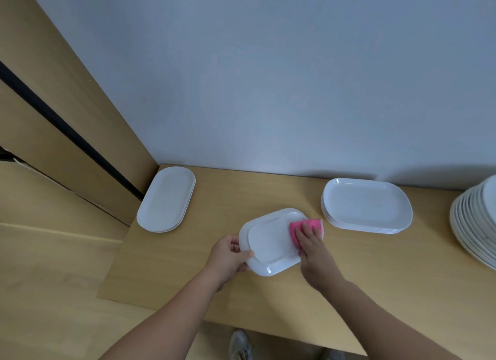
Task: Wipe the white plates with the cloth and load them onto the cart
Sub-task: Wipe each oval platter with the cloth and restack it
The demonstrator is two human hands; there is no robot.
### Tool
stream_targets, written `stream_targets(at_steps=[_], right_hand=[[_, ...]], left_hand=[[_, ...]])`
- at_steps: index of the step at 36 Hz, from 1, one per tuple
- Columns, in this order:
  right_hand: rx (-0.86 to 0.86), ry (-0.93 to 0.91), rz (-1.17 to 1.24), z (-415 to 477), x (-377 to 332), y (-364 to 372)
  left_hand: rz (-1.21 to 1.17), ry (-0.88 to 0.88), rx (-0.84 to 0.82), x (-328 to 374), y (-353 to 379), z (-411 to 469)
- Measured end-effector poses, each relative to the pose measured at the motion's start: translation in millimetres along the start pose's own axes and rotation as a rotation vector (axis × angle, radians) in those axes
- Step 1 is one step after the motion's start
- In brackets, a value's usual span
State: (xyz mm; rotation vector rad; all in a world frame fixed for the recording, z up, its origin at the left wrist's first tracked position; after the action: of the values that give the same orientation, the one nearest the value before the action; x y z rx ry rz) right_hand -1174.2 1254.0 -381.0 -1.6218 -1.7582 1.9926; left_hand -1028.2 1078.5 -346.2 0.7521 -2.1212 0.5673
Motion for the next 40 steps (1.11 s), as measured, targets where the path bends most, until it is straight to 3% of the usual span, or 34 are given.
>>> stream_targets(at_steps=[5, 16, 26, 40], right_hand=[[-0.024, -0.168, 0.012, -20, -34, 20], [0.025, -0.232, -0.109, -36, -51, 25], [-0.176, -0.389, -0.314, 11, -46, 11], [-0.126, -0.074, -0.238, 65, -9, -20]], left_hand=[[-0.054, -0.011, 0.030, 0, 15, -2], [-0.167, -0.020, -0.074, 7, 21, -4], [-0.144, -0.023, -0.073, 12, 14, -5], [-0.051, -0.019, -0.036, 16, 11, -7]])
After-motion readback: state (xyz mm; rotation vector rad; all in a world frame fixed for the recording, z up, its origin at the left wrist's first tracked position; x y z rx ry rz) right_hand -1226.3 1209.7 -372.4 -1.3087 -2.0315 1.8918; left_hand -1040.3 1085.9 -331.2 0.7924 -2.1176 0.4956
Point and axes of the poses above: each hand's wrist, its own z-axis towards the middle knuckle, its own y-axis out of the palm, x = y × z, the point moved 1 cm from there along z, towards the middle knuckle, and after that the axes turned 4 degrees about x, right-handed, at the moved point
